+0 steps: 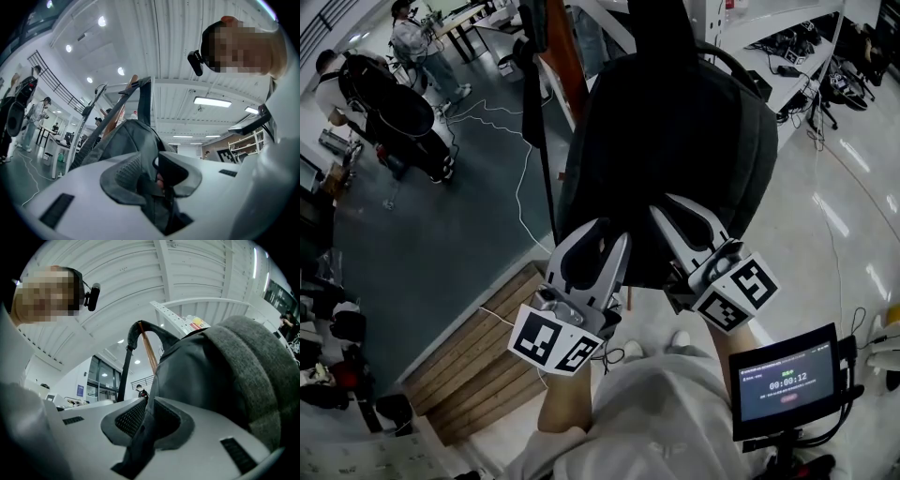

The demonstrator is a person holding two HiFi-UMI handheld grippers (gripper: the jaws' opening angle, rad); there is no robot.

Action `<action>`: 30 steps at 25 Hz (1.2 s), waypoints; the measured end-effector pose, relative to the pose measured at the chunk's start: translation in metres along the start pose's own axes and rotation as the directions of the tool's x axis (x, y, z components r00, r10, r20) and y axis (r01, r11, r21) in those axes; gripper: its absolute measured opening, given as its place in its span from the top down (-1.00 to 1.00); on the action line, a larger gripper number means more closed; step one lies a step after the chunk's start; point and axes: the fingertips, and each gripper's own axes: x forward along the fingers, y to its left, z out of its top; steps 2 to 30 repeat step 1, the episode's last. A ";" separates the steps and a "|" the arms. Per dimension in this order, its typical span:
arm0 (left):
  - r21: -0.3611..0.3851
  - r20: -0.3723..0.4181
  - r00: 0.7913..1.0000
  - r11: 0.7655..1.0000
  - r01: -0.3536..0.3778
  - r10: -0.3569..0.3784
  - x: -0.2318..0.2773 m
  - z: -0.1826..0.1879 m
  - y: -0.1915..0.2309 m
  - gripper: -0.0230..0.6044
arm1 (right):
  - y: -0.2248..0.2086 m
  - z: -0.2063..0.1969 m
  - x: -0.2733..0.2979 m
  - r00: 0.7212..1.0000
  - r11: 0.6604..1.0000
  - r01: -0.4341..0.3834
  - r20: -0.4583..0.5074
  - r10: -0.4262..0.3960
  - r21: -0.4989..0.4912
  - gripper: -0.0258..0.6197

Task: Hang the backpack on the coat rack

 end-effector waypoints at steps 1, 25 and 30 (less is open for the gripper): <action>0.000 0.002 1.000 1.000 -0.002 0.002 0.000 0.001 0.000 0.54 | 0.000 0.000 0.001 1.000 1.000 -0.003 -0.002 0.003 -0.002 0.71; 0.000 0.002 1.000 1.000 -0.002 0.002 0.000 0.001 0.000 0.54 | 0.000 0.000 0.001 1.000 1.000 -0.003 -0.002 0.003 -0.002 0.71; 0.000 0.002 1.000 1.000 -0.002 0.002 0.000 0.001 0.000 0.54 | 0.000 0.000 0.001 1.000 1.000 -0.003 -0.002 0.003 -0.002 0.71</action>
